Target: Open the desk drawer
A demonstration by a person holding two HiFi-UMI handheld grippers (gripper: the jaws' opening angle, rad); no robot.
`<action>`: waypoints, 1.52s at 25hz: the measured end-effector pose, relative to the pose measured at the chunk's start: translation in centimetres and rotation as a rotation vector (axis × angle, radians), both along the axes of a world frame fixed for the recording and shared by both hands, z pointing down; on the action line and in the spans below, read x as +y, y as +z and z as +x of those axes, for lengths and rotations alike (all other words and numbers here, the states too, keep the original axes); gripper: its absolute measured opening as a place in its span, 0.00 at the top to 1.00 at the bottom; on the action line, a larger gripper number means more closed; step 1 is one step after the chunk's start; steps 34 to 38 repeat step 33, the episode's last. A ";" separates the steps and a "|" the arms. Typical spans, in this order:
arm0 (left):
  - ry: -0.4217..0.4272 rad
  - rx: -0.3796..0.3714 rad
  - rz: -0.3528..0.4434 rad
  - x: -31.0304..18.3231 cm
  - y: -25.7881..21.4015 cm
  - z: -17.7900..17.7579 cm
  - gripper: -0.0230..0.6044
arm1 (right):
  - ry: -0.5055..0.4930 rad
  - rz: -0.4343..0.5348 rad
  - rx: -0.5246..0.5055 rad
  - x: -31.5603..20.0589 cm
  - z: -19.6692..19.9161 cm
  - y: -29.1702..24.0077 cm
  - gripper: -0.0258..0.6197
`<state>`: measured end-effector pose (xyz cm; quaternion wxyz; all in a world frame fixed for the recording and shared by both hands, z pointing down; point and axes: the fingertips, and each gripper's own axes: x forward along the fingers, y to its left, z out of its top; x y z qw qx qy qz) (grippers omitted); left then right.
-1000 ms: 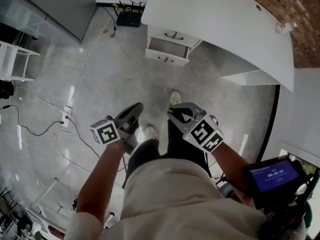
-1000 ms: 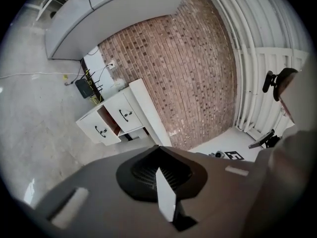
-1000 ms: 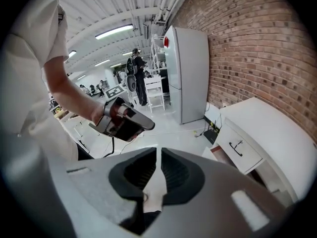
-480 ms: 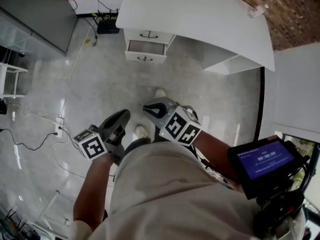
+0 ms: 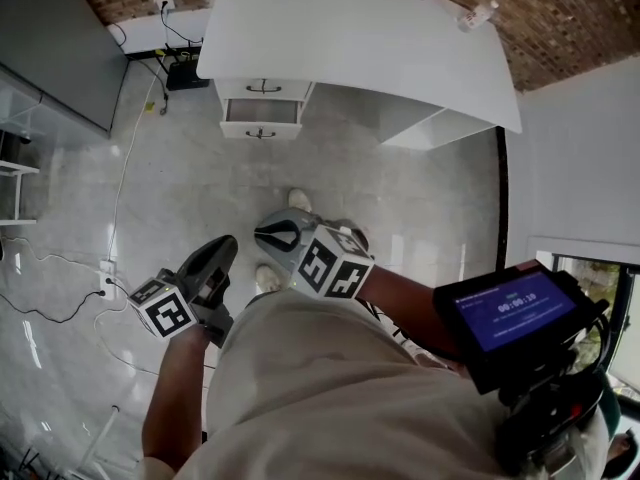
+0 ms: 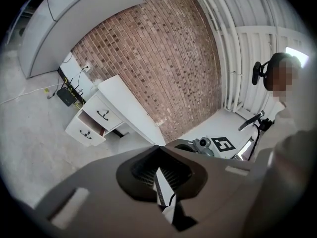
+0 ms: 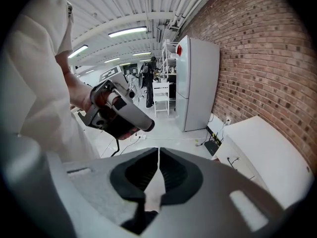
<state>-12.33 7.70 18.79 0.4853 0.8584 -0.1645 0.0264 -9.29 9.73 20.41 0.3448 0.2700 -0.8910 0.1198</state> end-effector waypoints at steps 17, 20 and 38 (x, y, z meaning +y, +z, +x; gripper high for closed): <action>0.031 -0.005 0.021 -0.5 -0.1 0.4 0.96 | -0.005 0.011 0.024 -0.3 0.2 0.2 0.95; 0.043 -0.008 0.011 -0.6 0.2 0.5 0.96 | 0.003 0.012 0.024 -0.4 0.3 0.2 0.95; 0.067 -0.047 0.016 -0.4 0.9 2.2 0.96 | 0.024 0.011 0.030 -0.1 1.5 1.0 0.95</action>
